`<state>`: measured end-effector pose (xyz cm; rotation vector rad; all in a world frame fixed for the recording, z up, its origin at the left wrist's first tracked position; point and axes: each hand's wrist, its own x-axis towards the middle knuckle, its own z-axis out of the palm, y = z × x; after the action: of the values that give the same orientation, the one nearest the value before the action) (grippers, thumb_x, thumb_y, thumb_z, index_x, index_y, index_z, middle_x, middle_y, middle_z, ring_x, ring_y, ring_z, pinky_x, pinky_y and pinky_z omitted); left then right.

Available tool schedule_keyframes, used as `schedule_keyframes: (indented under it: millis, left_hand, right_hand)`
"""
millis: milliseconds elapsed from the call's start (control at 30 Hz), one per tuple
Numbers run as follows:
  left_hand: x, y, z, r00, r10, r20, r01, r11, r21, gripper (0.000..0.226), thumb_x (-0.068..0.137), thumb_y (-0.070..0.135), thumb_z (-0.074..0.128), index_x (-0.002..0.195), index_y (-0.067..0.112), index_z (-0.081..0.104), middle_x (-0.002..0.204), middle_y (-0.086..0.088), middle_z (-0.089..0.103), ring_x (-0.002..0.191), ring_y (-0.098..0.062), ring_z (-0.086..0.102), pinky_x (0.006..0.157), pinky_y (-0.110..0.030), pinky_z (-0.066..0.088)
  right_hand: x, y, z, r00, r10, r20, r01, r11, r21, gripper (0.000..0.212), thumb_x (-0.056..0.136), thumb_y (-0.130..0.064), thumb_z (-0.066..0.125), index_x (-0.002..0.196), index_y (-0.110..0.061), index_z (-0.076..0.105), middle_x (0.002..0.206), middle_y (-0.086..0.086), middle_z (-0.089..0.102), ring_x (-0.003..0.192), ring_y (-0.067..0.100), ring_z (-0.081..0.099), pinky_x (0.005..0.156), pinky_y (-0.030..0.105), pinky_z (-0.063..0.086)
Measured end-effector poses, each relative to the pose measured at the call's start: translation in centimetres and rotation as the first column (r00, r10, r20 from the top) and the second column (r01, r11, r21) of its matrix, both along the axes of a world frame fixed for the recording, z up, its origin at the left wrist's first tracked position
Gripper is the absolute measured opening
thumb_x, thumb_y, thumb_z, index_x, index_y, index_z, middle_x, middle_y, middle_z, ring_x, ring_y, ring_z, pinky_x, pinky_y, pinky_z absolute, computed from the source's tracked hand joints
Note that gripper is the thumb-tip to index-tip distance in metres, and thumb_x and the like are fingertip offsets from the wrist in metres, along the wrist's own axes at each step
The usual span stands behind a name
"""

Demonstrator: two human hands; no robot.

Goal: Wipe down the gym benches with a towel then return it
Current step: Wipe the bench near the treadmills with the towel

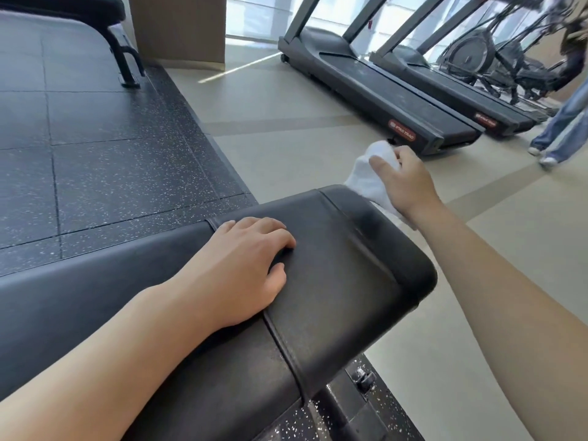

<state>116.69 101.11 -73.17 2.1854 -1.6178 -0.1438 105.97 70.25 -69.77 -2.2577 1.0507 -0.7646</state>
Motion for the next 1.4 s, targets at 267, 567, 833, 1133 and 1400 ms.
schedule_keyframes:
  millis: [267, 567, 833, 1133, 1400]
  left_hand:
    - [0.2, 0.0, -0.1, 1.0, 0.0, 0.005, 0.0, 1.0, 0.0, 0.037, 0.095, 0.036, 0.051, 0.132, 0.037, 0.057, 0.144, 0.019, 0.049, 0.136, -0.011, 0.043, 0.116, -0.038, 0.033]
    - [0.0, -0.1, -0.3, 1.0, 0.006, 0.011, -0.006, 1.0, -0.019, 0.034, 0.096, 0.034, 0.051, 0.13, 0.036, 0.057, 0.144, 0.02, 0.049, 0.136, -0.01, 0.043, 0.117, -0.037, 0.031]
    - [0.1, 0.1, -0.7, 1.0, 0.014, 0.012, -0.013, 0.997, -0.075, 0.029, 0.098, 0.035, 0.051, 0.126, 0.037, 0.06, 0.142, 0.02, 0.052, 0.136, -0.009, 0.043, 0.116, -0.038, 0.032]
    - [0.5, -0.2, -1.1, 0.989, 0.135, -0.052, -0.142, 0.973, -0.184, 0.028, 0.086, 0.03, 0.057, 0.109, 0.023, 0.074, 0.127, 0.007, 0.067, 0.121, -0.019, 0.06, 0.107, -0.045, 0.043]
    - [-3.0, 1.8, 4.9, 0.973, 0.211, -0.093, -0.186, 0.957, 0.223, 0.045, 0.096, 0.035, 0.059, 0.139, 0.023, 0.06, 0.158, 0.001, 0.046, 0.149, -0.025, 0.037, 0.121, -0.057, 0.026]
  right_hand:
    - [-0.7, 10.0, -3.1, 0.891, 0.272, -0.365, -0.395, 0.859, -0.324, 0.03, 0.1, -0.056, 0.053, 0.108, -0.027, 0.055, 0.097, -0.009, 0.06, 0.089, 0.018, 0.057, 0.069, 0.036, 0.04]
    - [2.3, -1.8, -3.2, 0.891, -0.058, -0.45, -0.052, 0.973, -0.227, 0.041, 0.099, -0.05, 0.045, 0.126, -0.024, 0.062, 0.121, 0.015, 0.068, 0.11, 0.038, 0.06, 0.078, 0.037, 0.038]
    - [1.8, -0.3, -2.9, 0.968, -0.048, -0.246, -0.026, 0.957, -0.289, 0.037, 0.096, -0.054, 0.045, 0.107, -0.023, 0.06, 0.086, 0.003, 0.062, 0.086, 0.035, 0.059, 0.067, 0.037, 0.036]
    - [-0.1, 6.5, 1.8, 0.954, 0.218, -0.203, -0.269, 0.925, -0.27, 0.038, 0.103, -0.058, 0.048, 0.093, -0.022, 0.052, 0.077, -0.006, 0.055, 0.067, 0.016, 0.054, 0.056, 0.027, 0.036]
    - [-3.4, 11.7, 12.6, 0.923, 0.285, -0.257, -0.334, 0.927, -0.172, 0.034, 0.103, -0.052, 0.053, 0.092, -0.02, 0.05, 0.079, -0.008, 0.05, 0.07, 0.021, 0.047, 0.061, 0.033, 0.035]
